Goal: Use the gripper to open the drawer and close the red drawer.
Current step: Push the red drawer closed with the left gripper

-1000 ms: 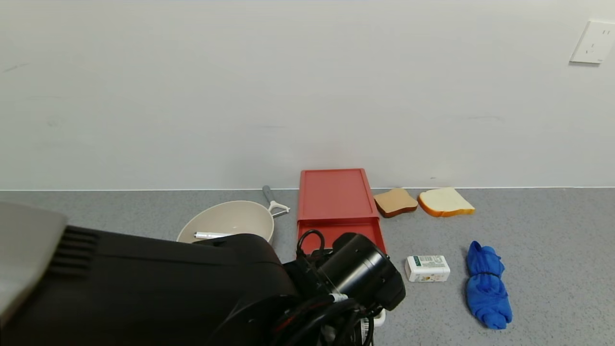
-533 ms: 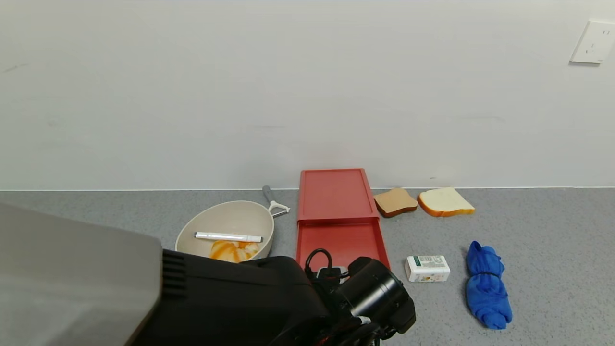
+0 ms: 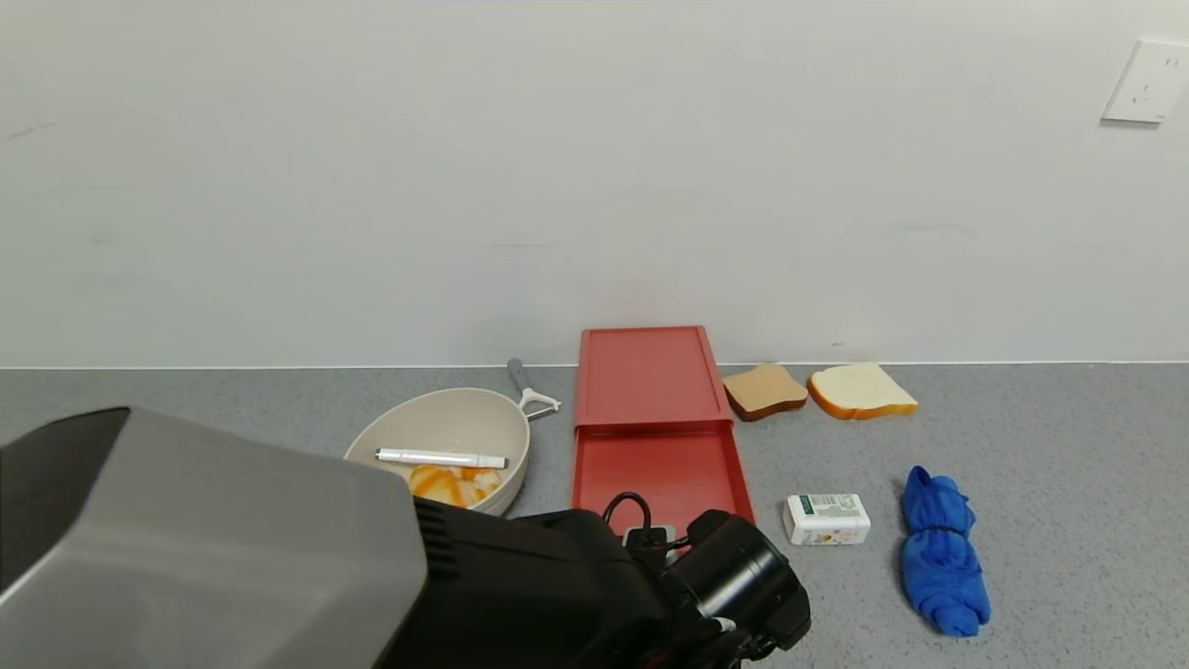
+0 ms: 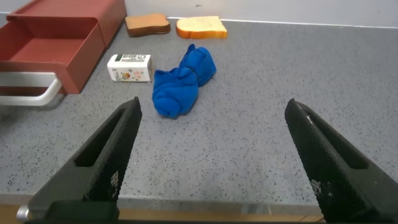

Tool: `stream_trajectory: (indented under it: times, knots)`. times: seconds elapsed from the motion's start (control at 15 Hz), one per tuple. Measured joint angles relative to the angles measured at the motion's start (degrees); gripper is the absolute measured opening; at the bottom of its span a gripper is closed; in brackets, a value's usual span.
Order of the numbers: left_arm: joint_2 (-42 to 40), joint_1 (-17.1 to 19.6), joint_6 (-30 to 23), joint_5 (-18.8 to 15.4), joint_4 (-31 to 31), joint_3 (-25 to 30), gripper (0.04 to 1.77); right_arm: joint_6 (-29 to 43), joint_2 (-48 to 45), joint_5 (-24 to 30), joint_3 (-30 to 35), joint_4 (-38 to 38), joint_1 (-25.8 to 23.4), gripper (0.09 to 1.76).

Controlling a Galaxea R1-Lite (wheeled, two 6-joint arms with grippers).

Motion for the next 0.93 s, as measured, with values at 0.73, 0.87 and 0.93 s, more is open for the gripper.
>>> stream_trajectory:
  times: [0.73, 0.87, 0.93]
  knots:
    - [2.79, 0.6, -0.67, 6.23, -1.12, -1.6, 0.11, -0.09, 0.0, -0.15, -0.35, 0.89, 0.0, 1.7]
    - [2.96, 0.73, -0.67, 6.41, -1.12, -1.82, 0.11, -0.09, 0.0, -0.15, -0.35, 0.87, 0.0, 1.7]
    - [3.06, 0.84, -0.66, 6.5, -1.1, -2.02, 0.11, -0.11, 0.0, -0.17, -0.35, 0.87, 0.0, 1.7]
